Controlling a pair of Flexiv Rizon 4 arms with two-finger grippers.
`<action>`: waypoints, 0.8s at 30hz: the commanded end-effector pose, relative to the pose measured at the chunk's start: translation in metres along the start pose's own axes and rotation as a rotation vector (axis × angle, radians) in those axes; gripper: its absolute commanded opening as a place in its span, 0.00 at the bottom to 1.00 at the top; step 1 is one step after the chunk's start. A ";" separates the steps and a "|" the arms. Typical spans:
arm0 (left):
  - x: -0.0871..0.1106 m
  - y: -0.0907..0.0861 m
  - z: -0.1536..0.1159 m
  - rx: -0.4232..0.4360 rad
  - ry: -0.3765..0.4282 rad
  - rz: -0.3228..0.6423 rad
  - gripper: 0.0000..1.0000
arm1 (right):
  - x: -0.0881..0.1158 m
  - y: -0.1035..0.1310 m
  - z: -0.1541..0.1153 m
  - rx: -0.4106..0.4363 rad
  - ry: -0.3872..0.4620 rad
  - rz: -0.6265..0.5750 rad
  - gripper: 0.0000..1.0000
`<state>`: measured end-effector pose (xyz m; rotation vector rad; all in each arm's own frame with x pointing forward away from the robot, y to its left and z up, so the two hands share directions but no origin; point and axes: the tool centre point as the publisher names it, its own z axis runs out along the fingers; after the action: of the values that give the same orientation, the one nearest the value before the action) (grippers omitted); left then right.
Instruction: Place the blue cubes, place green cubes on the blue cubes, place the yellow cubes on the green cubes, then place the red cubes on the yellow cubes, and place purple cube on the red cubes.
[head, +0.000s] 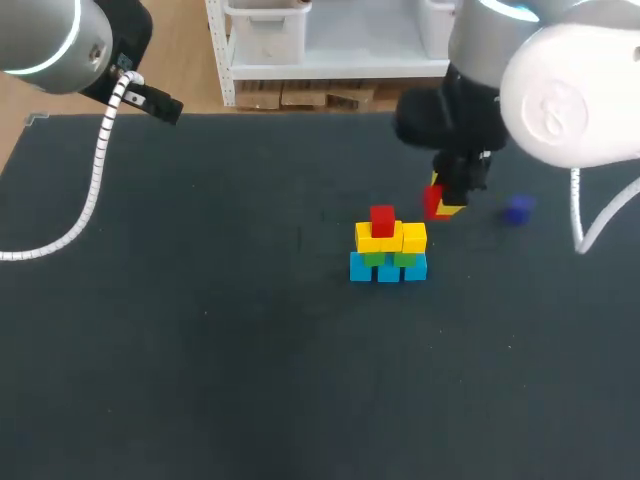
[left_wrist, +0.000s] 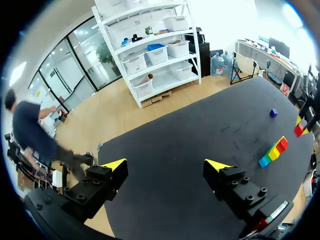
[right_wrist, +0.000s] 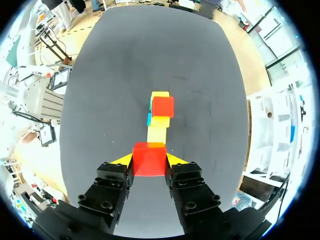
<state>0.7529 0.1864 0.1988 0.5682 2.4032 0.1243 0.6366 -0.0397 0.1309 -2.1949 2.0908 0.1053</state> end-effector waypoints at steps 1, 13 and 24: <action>0.000 0.001 0.000 0.004 -0.001 0.001 1.00 | -0.007 -0.010 0.009 -0.010 0.015 -0.001 0.00; 0.000 0.001 0.000 0.004 -0.001 0.001 1.00 | -0.013 -0.005 0.020 -0.027 0.047 -0.016 0.00; 0.000 0.001 0.000 0.004 -0.001 0.001 1.00 | -0.018 0.002 0.031 -0.039 0.061 -0.016 0.00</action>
<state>0.7529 0.1864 0.1988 0.5682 2.4032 0.1242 0.6349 -0.0192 0.1057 -2.2691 2.1185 0.0845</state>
